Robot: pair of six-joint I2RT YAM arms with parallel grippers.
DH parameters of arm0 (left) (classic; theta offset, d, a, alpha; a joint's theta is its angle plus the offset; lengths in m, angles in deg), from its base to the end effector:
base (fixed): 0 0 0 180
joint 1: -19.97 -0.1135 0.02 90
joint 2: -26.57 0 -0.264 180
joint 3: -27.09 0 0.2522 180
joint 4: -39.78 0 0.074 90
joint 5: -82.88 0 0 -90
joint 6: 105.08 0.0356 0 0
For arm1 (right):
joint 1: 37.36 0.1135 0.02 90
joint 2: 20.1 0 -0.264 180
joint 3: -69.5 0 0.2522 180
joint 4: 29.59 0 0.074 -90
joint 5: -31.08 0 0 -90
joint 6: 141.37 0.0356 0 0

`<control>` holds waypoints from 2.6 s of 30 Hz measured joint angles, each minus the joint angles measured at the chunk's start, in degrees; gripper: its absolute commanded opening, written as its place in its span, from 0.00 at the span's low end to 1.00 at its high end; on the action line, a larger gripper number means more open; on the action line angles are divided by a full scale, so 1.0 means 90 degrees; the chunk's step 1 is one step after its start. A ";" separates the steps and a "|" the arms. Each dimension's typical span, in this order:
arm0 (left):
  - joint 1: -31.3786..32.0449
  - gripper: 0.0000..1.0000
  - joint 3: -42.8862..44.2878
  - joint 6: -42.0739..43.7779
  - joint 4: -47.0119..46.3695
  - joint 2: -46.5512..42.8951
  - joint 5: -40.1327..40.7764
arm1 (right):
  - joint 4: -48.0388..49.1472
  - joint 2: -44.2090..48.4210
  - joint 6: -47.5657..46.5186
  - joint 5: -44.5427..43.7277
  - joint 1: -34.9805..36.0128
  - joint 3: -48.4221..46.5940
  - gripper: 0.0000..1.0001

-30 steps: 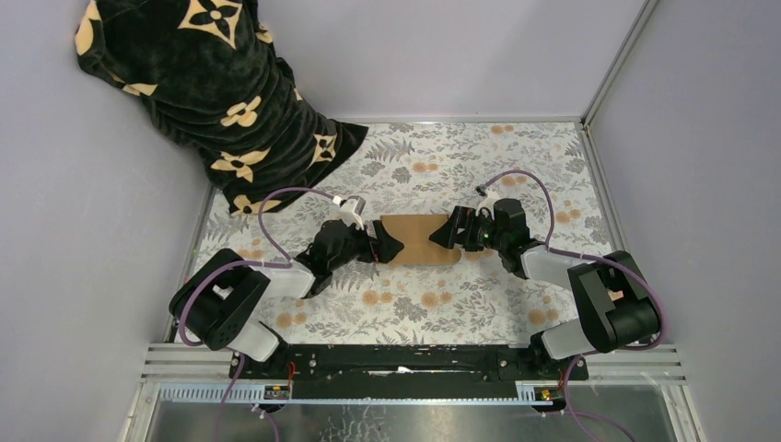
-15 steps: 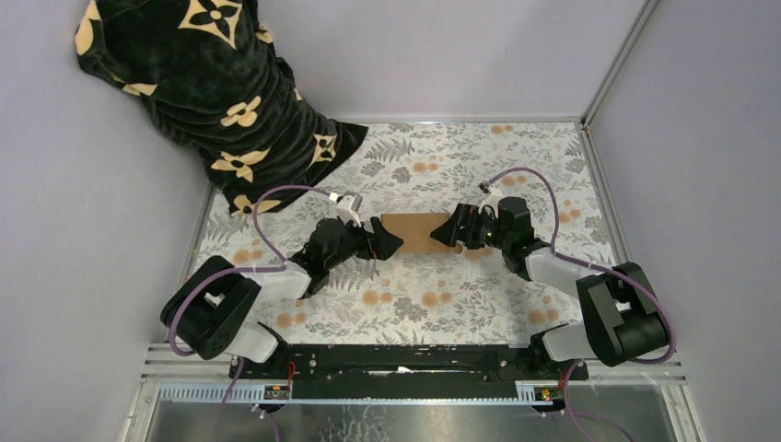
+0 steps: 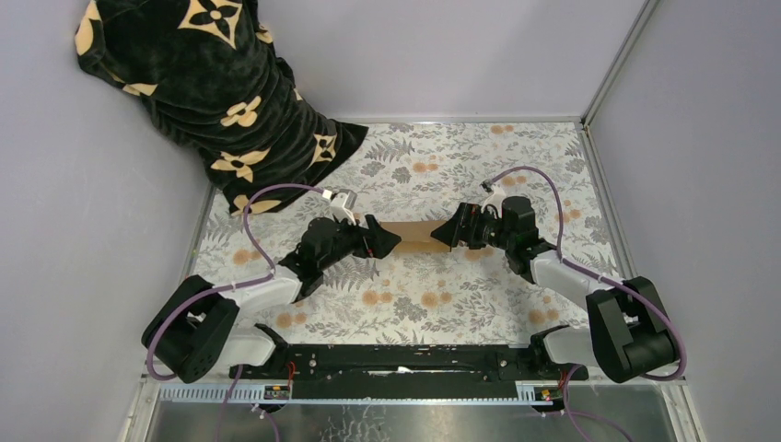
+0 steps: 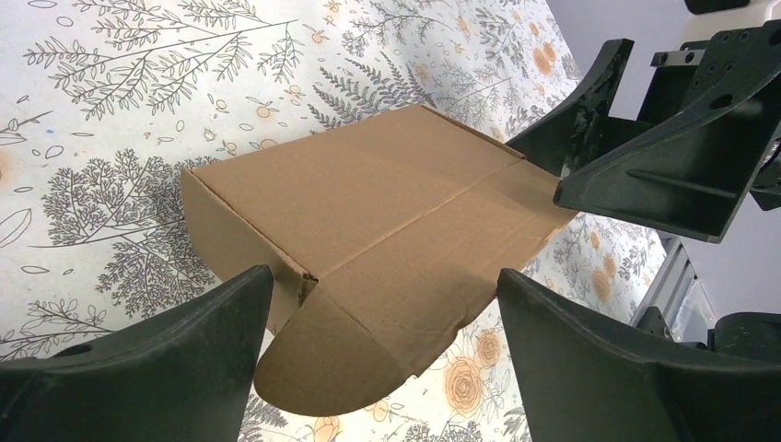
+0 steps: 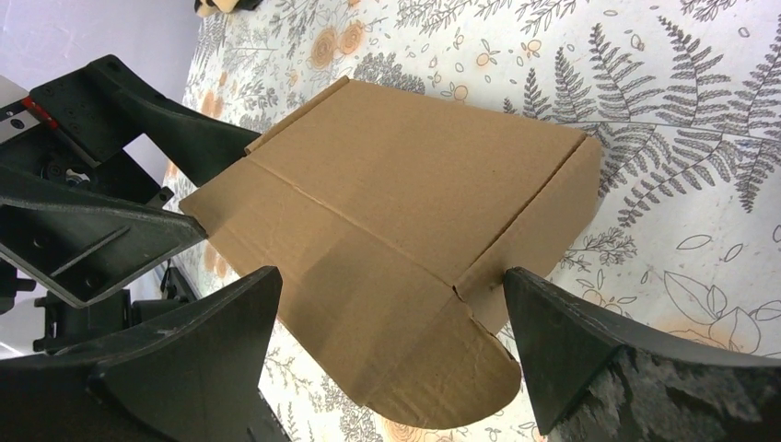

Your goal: Fold the paper box

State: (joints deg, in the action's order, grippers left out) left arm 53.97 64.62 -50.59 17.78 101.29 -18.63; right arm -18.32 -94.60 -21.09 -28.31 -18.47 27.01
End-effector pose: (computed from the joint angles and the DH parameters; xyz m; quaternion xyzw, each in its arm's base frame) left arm 0.2086 -0.1493 0.1872 0.0505 0.7911 -0.4100 0.4512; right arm 0.2412 0.1017 0.1972 -0.0705 0.8046 0.4255 0.4081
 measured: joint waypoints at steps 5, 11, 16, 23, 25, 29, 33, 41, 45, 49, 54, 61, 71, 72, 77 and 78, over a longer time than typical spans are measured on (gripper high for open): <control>0.0000 0.99 0.0012 0.0002 0.0328 -0.0148 0.0000 | -0.0219 0.0034 0.0051 0.0087 0.0000 -0.0075 1.00; 0.0000 0.99 0.0148 0.0010 0.0792 -0.0277 -0.0005 | -0.0522 0.0046 0.0080 0.0228 0.0000 -0.0296 1.00; 0.0000 0.99 0.0211 0.0015 0.0952 -0.0342 -0.0010 | -0.0704 0.0112 0.0097 0.0228 0.0000 -0.0389 0.99; 0.0000 0.99 0.0211 0.0049 0.1110 -0.0364 -0.0007 | -0.0787 0.0104 0.0087 0.0206 0.0000 -0.0393 1.00; 0.0000 0.99 0.0211 0.0053 0.1117 -0.0364 -0.0007 | -0.0763 0.0056 0.0070 0.0209 0.0000 -0.0393 1.00; 0.0000 0.99 0.0209 0.0053 0.1115 -0.0355 -0.0010 | -0.0668 -0.0202 0.0044 0.0211 -0.0027 -0.0389 1.00; 0.0000 0.99 0.0189 0.0053 0.1093 -0.0272 -0.0012 | -0.0457 -0.0488 0.0039 0.0228 -0.0090 -0.0304 1.00; 0.0000 0.99 0.0027 0.0046 0.0979 0.0066 -0.0056 | -0.0002 -0.0867 0.0046 0.0355 -0.0221 -0.0129 1.00; 0.0000 0.99 -0.0022 0.0034 0.0923 0.0219 -0.0121 | 0.0260 -0.1098 0.0073 0.0520 -0.0226 -0.0104 0.99; 0.0000 0.99 -0.0051 0.0019 0.0835 0.0282 -0.0155 | 0.0500 -0.1280 0.0121 0.0680 -0.0226 -0.0095 1.00; 0.0000 0.99 -0.0056 -0.0017 0.0590 0.0469 -0.0187 | 0.0648 -0.1333 0.0170 0.0787 -0.0228 -0.0070 1.00; 0.0000 0.99 -0.0061 -0.0080 0.0449 0.0714 -0.0238 | 0.0690 -0.1333 0.0192 0.0879 -0.0233 -0.0070 1.00; -0.0005 0.99 -0.0085 -0.0102 0.0590 0.0323 -0.0250 | 0.0685 -0.1083 0.0357 0.1071 -0.0277 -0.0070 1.00; -0.0005 0.99 -0.0085 -0.0104 0.0629 0.0289 -0.0250 | 0.0682 -0.1022 0.0369 0.1098 -0.0282 -0.0070 1.00; -0.0005 0.99 -0.0085 -0.0119 0.0835 0.0158 -0.0274 | 0.0576 -0.0695 0.0442 0.1246 -0.0284 -0.0070 1.00; -0.0005 0.99 -0.0080 -0.0119 0.0896 0.0112 -0.0289 | 0.0539 -0.0622 0.0459 0.1285 -0.0284 -0.0070 1.00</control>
State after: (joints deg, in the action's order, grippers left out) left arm 53.92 63.89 -51.66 25.84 102.29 -21.23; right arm -13.46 -100.19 -16.96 -16.74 -21.02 26.37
